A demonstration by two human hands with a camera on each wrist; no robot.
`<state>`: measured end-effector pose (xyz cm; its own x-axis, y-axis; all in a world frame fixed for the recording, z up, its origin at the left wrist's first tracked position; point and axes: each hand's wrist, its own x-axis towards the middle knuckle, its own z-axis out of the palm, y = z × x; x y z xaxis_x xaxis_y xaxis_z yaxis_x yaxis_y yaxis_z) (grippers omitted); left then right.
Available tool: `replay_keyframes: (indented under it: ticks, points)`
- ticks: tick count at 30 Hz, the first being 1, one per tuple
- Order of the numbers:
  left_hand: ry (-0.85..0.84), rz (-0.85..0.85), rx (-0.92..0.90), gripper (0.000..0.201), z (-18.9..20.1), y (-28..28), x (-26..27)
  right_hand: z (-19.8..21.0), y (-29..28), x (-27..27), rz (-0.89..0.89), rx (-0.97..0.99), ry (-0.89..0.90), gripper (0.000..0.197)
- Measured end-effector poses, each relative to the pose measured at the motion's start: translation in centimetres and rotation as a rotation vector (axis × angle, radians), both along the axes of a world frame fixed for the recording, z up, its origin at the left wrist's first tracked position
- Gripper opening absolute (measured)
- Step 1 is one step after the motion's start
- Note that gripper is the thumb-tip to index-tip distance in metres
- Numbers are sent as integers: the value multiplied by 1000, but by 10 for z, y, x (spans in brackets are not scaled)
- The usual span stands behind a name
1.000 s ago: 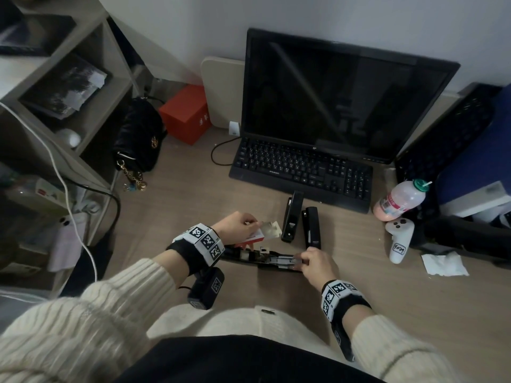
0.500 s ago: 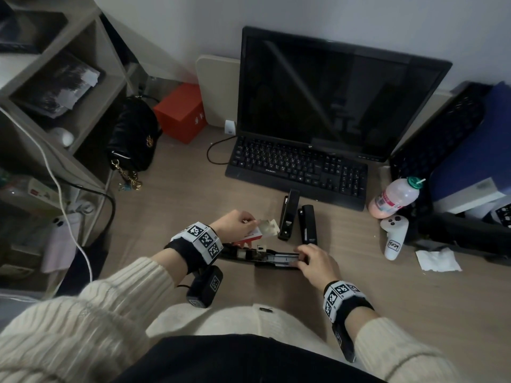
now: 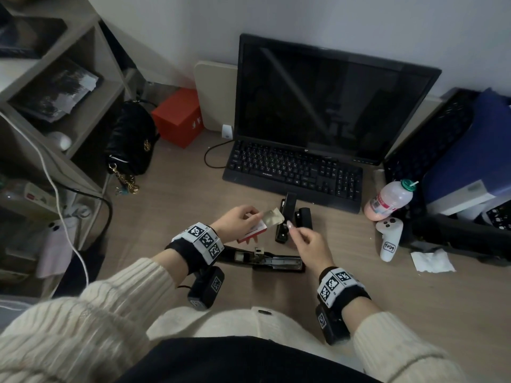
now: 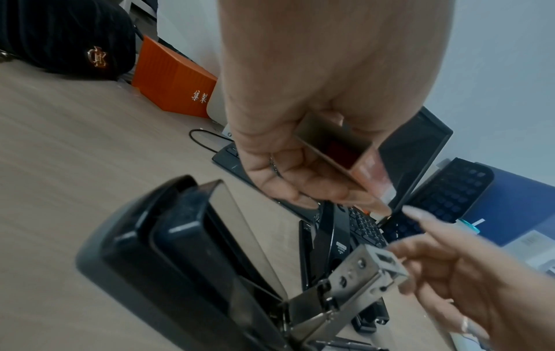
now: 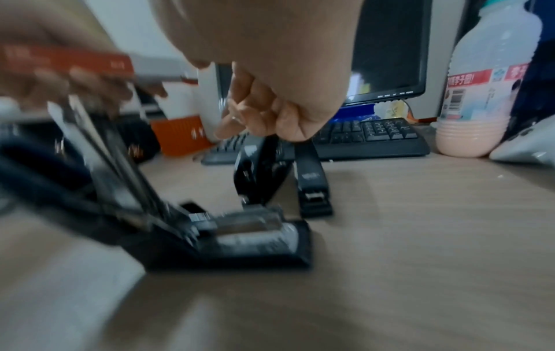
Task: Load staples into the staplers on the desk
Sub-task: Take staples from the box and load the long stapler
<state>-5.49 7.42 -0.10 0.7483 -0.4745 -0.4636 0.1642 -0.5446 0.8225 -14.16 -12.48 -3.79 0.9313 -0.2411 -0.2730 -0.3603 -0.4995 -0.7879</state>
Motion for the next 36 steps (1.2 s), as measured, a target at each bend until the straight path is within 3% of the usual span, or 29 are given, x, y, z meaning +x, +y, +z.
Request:
replay_keyframes:
  ticks: [3, 5, 7, 10, 13, 17, 20, 23, 33, 36]
  points:
    - [-5, 0, -49, 27, 1, -5, -3, 19, 12, 9, -31, 301, -6, 54]
    - [-14, -1, -79, 22, 4, -9, -6, 27, 19, 12, 11, 459, 47, 45]
    - [-24, -6, -69, 24, 7, -12, -7, 28, 21, 14, 49, 549, 102, 34]
    - [-24, -19, -49, 33, 7, -14, -7, 23, 17, 12, 30, 641, 171, 36]
    - [-3, -54, -43, 41, 6, -15, -7, 19, 13, 10, 18, 641, 197, 36]
    - [16, -53, -37, 45, 10, -18, -8, 20, 11, 13, -25, 687, 165, 10]
    - [41, -56, -33, 47, 12, -20, -8, 22, 8, 13, -61, 702, 148, 8]
    - [52, -69, -25, 51, 12, -18, -6, 20, -1, 13, -225, 764, 119, 11]
    - [106, -19, -7, 48, 9, -9, -1, -7, -71, -6, -782, 638, -85, 13]
    - [112, -28, 11, 46, 4, -7, 0, -18, -81, -10, -885, 587, -62, 14]
